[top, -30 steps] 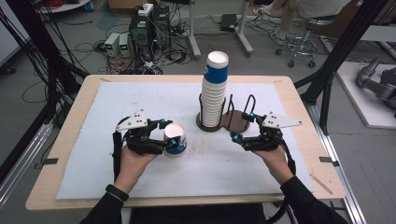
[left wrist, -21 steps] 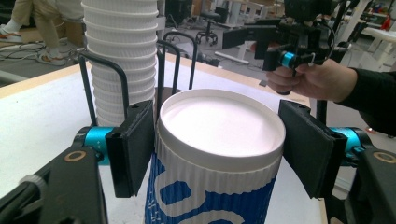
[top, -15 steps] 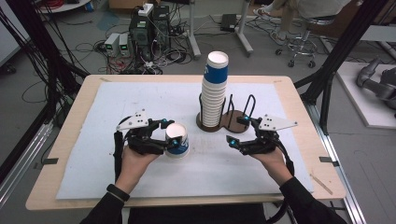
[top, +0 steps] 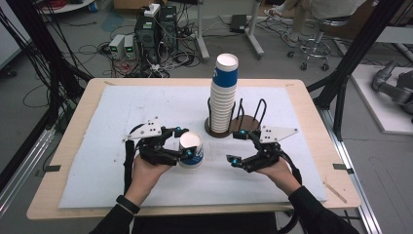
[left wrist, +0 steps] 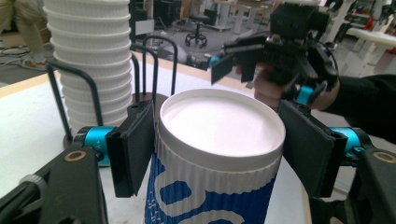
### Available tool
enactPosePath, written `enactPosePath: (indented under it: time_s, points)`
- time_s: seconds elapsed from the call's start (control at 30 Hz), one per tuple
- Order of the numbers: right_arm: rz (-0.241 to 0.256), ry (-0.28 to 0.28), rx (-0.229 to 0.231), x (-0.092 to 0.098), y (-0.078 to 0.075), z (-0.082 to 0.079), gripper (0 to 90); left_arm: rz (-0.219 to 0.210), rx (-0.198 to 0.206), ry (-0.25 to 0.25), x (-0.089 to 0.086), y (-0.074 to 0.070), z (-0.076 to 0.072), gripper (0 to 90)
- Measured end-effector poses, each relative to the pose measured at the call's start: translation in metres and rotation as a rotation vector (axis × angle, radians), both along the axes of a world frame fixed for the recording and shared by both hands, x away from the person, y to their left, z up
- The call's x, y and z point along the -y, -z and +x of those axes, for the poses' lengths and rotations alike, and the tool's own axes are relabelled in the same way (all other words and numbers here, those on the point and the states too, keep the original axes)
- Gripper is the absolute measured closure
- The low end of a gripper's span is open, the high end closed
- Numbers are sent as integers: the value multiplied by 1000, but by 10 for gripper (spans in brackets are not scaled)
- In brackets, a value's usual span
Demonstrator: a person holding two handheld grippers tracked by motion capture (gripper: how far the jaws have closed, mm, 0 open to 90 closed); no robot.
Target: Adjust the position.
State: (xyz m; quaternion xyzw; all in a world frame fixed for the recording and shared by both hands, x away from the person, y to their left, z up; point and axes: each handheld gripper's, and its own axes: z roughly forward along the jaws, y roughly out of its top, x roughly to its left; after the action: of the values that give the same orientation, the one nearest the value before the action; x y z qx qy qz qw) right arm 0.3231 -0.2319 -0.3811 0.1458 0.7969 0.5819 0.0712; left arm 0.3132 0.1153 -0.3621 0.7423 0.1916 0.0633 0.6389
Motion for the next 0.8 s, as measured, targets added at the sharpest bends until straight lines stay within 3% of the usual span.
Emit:
enactPosePath:
  time_s: [0.3, 0.8]
  points:
    - [-13, -36, -24, -20, 7, -6, 164, -66, -13, 36, 9, -1, 0, 296]
    - [-16, -59, -81, -43, 14, -10, 164, -107, -4, 59, 25, -3, -4, 296]
